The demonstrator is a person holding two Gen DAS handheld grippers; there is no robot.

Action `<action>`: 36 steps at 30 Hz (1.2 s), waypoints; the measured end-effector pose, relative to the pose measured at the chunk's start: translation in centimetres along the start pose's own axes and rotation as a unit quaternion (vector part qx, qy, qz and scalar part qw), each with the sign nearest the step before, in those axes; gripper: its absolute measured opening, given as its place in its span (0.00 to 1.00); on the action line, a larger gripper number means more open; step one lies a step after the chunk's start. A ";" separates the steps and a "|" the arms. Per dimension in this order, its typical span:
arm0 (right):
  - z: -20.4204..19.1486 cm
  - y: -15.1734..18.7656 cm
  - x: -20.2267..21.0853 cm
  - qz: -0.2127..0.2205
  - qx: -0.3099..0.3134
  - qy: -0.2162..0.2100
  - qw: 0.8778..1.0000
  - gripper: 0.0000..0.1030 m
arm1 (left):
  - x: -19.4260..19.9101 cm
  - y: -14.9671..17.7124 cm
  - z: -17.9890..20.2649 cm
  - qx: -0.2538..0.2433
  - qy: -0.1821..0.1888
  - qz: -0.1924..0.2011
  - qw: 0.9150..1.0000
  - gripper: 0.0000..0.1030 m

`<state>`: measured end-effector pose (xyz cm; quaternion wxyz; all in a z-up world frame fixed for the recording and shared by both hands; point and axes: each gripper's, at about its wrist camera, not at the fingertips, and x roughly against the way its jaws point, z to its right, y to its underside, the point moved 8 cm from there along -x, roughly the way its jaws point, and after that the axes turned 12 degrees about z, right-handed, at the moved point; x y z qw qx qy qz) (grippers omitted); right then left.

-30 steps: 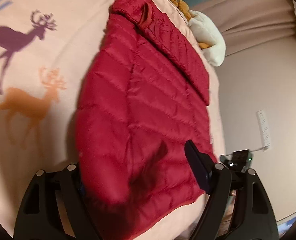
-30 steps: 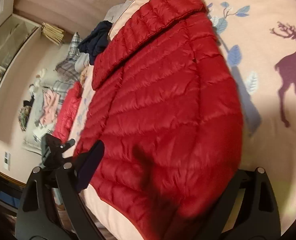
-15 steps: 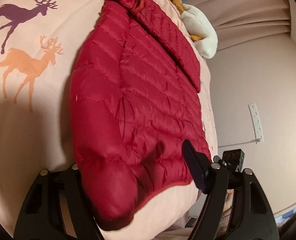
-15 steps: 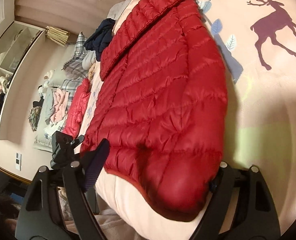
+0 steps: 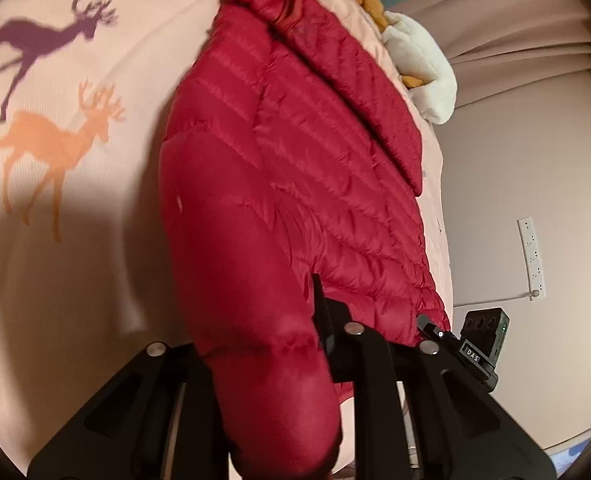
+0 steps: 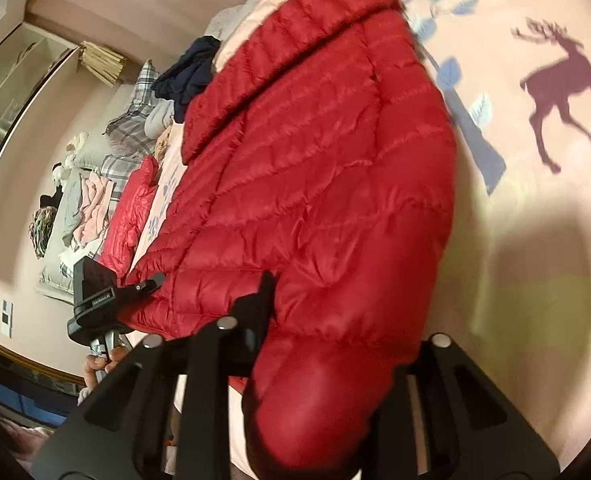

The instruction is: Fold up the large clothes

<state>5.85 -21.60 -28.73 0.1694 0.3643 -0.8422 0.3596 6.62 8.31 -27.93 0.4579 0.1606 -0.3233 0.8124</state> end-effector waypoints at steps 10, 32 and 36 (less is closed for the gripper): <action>-4.5 -2.6 2.6 0.054 0.045 -0.050 0.996 0.15 | 2.7 -2.2 4.8 -0.071 0.028 0.043 0.996 0.14; -11.9 -6.3 10.9 0.122 0.140 -0.153 0.971 0.15 | 8.4 -4.3 14.0 -0.179 0.117 0.101 0.972 0.14; -13.8 -6.4 13.2 0.136 0.178 -0.179 0.958 0.15 | 10.0 -4.2 15.5 -0.202 0.129 0.109 0.965 0.14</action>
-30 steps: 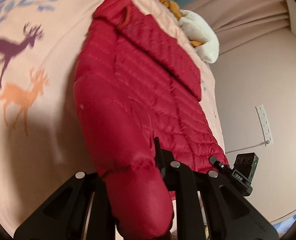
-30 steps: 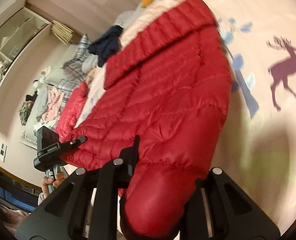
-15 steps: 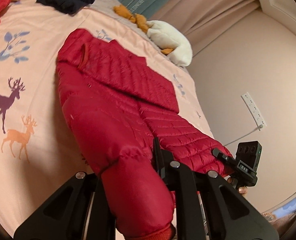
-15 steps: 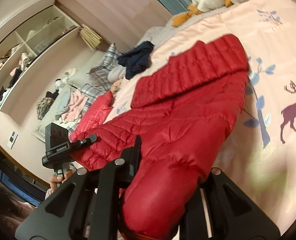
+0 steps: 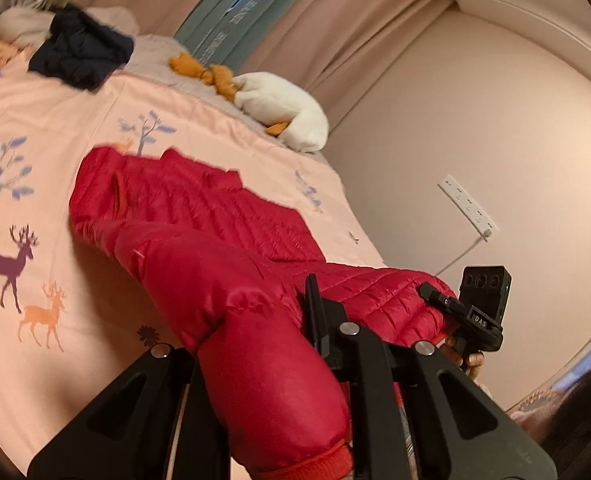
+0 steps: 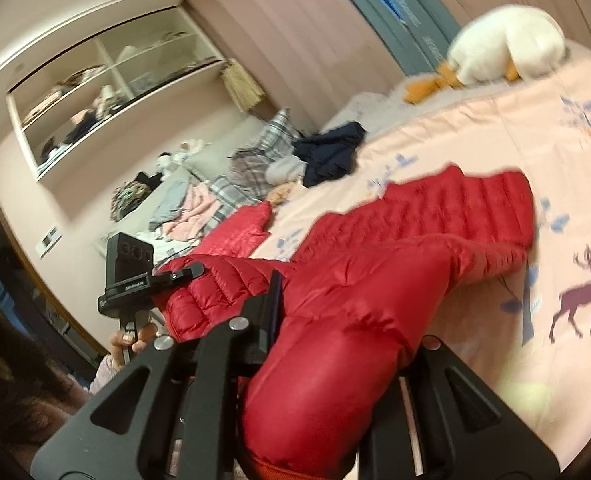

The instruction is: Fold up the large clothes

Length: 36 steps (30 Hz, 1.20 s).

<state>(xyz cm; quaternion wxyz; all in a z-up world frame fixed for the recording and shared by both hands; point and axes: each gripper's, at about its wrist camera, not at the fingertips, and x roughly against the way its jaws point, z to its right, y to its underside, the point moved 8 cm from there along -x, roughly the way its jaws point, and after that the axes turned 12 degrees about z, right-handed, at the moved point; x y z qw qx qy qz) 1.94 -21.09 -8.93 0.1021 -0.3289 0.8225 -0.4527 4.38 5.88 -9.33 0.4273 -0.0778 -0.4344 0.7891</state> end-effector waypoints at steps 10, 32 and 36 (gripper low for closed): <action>-4.9 -3.0 3.3 0.045 0.061 -0.069 0.995 0.15 | 3.4 -2.3 4.3 -0.034 0.069 0.037 0.996 0.14; 1.0 -4.0 -0.8 0.039 0.016 0.010 0.999 0.18 | -1.0 -3.4 -1.8 0.022 -0.004 0.035 0.999 0.14; 3.6 -4.1 -2.5 0.037 0.001 0.039 0.999 0.18 | -2.4 -3.8 -3.6 0.023 -0.040 0.029 0.998 0.14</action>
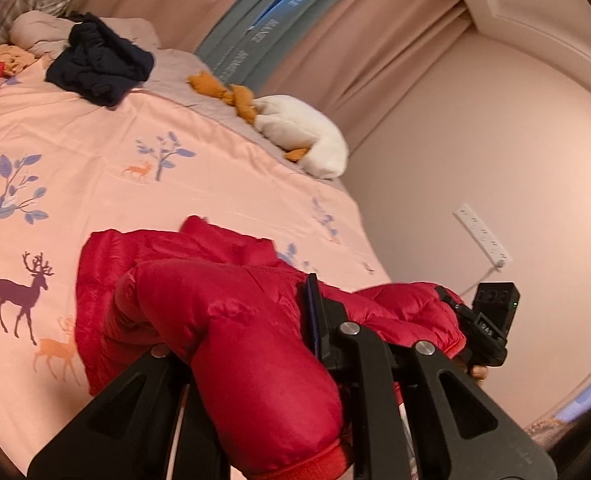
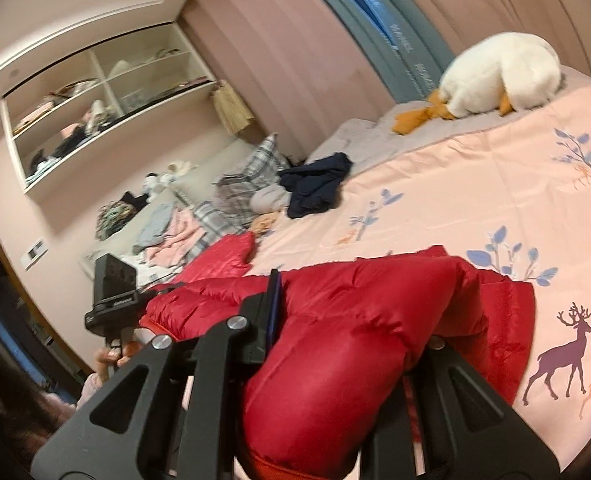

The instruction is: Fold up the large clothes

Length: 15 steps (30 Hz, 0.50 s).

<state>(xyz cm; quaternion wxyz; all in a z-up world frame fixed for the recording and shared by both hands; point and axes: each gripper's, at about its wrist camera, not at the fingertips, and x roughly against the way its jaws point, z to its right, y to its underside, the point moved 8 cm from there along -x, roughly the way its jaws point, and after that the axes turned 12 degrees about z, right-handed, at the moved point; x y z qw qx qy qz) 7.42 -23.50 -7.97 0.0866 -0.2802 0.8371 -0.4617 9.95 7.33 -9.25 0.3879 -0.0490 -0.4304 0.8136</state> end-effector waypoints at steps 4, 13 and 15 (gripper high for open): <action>2.6 0.2 -2.1 -0.009 -0.011 0.036 0.999 0.18 | -2.1 -0.2 -2.0 -0.002 -0.050 -0.007 0.999 0.14; 6.7 1.4 -5.4 -0.029 -0.023 0.088 0.995 0.17 | -6.0 0.2 -5.5 -0.007 -0.120 -0.027 0.992 0.14; 7.5 1.8 -5.9 -0.033 -0.028 0.096 0.994 0.17 | -6.5 0.4 -5.6 -0.017 -0.130 -0.032 0.991 0.14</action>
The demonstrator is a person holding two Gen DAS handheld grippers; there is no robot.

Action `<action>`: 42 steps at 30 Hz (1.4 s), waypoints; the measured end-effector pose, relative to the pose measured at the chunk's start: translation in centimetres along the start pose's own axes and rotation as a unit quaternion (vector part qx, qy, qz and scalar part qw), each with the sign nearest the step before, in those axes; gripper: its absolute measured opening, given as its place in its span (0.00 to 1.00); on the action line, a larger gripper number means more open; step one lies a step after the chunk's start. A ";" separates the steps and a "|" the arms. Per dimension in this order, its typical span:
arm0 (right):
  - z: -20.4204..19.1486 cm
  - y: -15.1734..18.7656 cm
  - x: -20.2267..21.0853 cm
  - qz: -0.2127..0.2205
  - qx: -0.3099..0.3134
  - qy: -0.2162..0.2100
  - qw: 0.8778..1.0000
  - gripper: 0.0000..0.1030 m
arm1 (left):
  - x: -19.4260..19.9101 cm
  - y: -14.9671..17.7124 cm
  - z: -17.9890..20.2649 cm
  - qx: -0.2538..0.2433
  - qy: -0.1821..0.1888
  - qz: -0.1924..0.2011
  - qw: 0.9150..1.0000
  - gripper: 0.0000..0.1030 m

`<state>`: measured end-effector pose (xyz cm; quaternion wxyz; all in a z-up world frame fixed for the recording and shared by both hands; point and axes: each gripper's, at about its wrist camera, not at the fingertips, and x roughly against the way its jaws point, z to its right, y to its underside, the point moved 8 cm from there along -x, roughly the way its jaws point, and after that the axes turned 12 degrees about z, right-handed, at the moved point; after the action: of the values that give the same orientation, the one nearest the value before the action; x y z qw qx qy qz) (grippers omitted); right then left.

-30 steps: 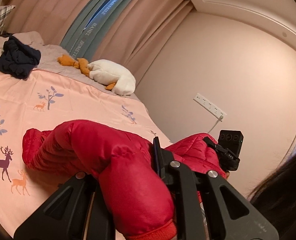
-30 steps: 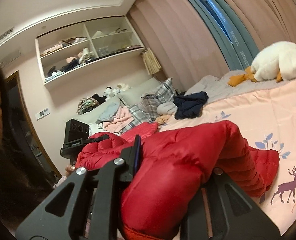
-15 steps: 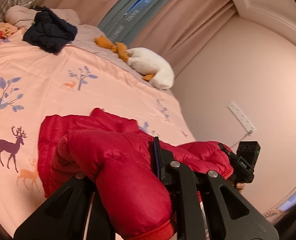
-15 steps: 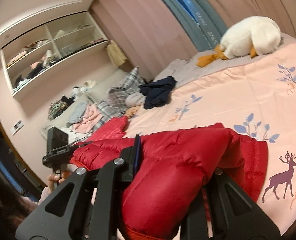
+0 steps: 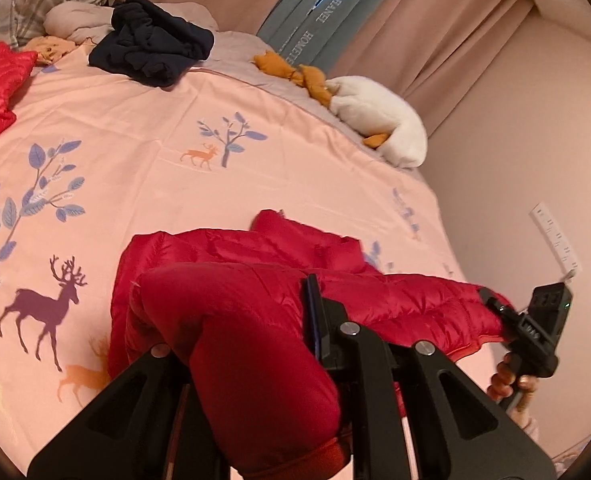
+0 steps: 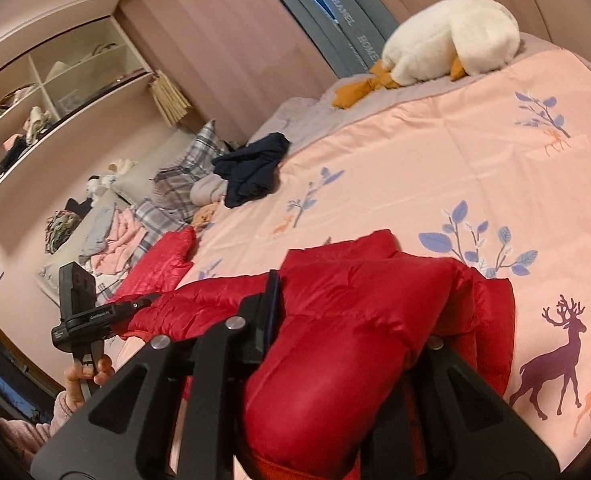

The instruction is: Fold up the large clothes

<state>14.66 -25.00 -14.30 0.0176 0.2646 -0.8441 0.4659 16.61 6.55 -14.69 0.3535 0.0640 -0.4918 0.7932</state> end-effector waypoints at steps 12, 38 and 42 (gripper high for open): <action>2.4 0.4 -2.5 -0.014 -0.010 0.031 0.999 0.17 | -2.4 0.0 -0.3 -0.033 -0.035 -0.015 0.999 0.14; 5.2 0.6 -7.2 -0.040 -0.016 0.072 0.996 0.17 | -8.0 -0.1 -2.3 -0.055 -0.095 -0.047 0.993 0.17; 5.5 0.5 -7.8 -0.042 -0.018 0.076 0.996 0.17 | -8.7 -0.2 -2.6 -0.060 -0.101 -0.050 0.992 0.17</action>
<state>22.33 -25.82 -20.01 0.1062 0.2635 -0.8367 0.4682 23.76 4.40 -19.77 0.3447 0.1474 -0.5677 0.7329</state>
